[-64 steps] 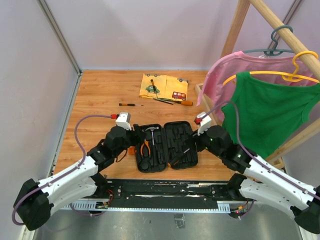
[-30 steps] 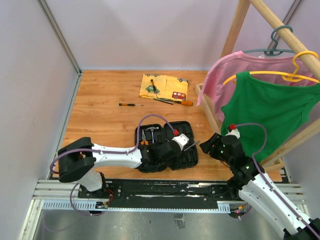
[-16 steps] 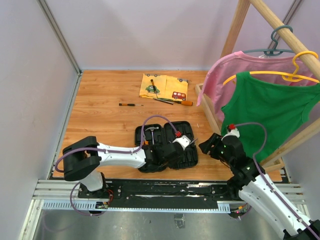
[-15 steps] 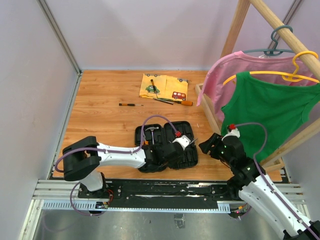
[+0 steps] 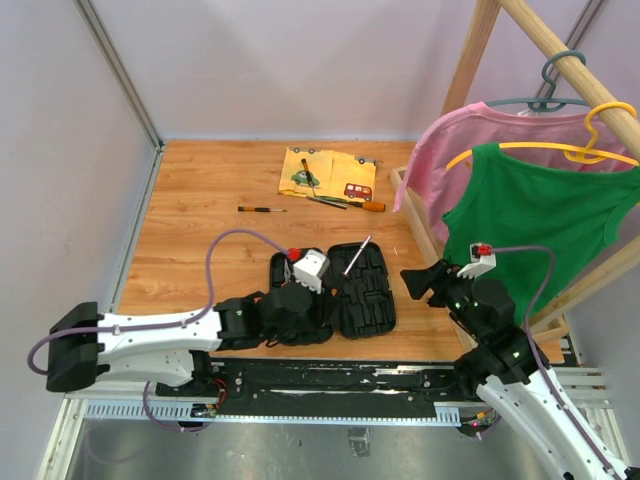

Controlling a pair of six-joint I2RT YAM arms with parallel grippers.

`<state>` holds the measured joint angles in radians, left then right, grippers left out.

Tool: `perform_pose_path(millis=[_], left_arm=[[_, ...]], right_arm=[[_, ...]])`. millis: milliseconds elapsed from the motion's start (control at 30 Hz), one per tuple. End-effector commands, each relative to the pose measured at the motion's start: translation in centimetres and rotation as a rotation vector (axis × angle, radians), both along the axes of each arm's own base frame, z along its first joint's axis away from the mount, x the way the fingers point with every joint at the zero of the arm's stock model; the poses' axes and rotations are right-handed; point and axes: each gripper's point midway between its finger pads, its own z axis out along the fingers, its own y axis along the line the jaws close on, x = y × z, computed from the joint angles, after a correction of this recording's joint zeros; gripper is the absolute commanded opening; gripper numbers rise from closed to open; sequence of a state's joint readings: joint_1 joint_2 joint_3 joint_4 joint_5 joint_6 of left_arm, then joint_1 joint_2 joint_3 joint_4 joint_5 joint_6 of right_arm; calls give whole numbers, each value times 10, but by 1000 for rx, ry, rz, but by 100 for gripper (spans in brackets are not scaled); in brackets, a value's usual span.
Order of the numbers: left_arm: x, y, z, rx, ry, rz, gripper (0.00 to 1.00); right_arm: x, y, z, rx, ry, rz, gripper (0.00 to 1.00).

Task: Sort the tools into containers
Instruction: Pick up the screwdriver from the storage box.

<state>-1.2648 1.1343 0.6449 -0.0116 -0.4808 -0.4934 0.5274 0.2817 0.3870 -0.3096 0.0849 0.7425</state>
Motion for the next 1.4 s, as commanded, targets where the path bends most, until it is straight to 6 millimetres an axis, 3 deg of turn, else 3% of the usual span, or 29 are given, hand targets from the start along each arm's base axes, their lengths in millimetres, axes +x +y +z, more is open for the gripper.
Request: perform_pose_path(millis=[0,133,367,667,833,1200,1367], left_arm=[[1,13,32,-254,-14,87,0],[-6,25,48,-378,-14,80,1],[-10,38,65,-497,-34,80,0],[-16,28,72,-560,-18,38,0],[-19,17,73,-584,-5,7,0],[-33,2,76,-627,-8,-107,1],[-33,3,72,-619,-10,-108,0]], right_arm=[[-1,23,54,93,-207,139,71],[-6,46,77,200,-276,249,71],[-3,88,96,320,-269,436,64],[-4,132,112,372,-308,504,59],[-7,146,119,391,-335,508,58],[7,158,109,381,-252,467,54],[9,162,98,415,-195,455,40]])
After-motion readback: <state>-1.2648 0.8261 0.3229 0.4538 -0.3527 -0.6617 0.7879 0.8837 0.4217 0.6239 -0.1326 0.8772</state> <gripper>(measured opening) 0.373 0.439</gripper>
